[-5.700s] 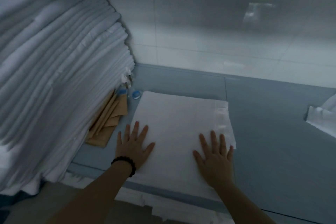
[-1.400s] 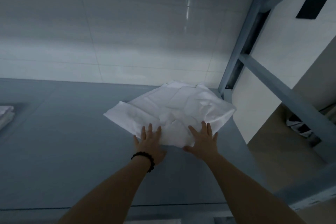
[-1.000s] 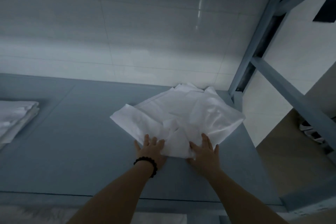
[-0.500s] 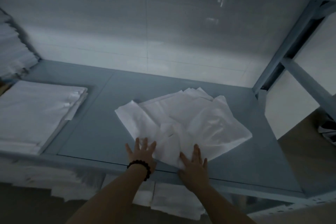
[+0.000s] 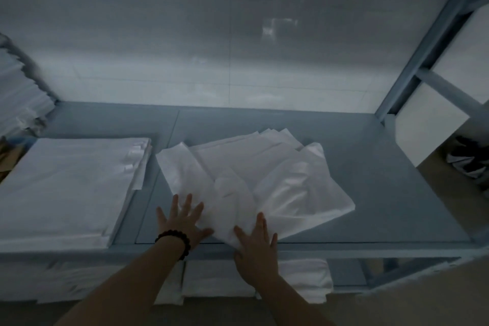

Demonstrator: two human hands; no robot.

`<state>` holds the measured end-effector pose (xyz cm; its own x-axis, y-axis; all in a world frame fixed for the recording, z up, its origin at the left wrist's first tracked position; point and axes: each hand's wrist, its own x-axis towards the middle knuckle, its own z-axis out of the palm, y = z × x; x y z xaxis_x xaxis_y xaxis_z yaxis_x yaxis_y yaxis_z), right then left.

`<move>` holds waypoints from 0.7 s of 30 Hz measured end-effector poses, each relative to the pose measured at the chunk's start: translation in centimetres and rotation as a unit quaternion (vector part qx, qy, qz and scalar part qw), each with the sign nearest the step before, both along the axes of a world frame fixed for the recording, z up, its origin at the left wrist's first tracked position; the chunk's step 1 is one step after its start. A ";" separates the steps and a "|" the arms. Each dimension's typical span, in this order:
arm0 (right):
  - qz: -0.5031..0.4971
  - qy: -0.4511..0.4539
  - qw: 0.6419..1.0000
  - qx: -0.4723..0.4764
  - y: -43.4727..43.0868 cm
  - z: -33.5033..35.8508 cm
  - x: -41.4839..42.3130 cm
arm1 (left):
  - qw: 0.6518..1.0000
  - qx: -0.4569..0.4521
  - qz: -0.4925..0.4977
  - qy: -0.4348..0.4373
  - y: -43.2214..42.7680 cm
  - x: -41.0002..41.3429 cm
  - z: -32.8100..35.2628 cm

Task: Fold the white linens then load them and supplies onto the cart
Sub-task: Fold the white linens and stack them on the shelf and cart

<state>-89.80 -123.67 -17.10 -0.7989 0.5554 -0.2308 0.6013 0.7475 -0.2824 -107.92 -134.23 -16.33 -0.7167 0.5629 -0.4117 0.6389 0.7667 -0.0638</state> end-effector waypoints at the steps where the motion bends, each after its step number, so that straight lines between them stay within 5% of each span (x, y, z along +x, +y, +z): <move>1: 0.003 0.000 1.000 -0.001 -0.4 0.0 -0.2 | 1.000 0.005 -0.003 -0.001 -0.3 -0.6 0.1; 9: -0.005 0.043 0.998 0.037 0.9 1.9 -0.3 | 0.994 0.101 -0.013 0.043 2.5 0.1 1.3; 14: -0.016 0.196 0.971 0.136 5.5 4.2 -1.4 | 0.989 0.145 -0.009 0.042 5.7 1.0 3.1; 21: 0.076 -0.019 0.983 0.164 13.7 4.5 -4.2 | 0.989 0.146 -0.005 0.027 9.8 -0.6 3.5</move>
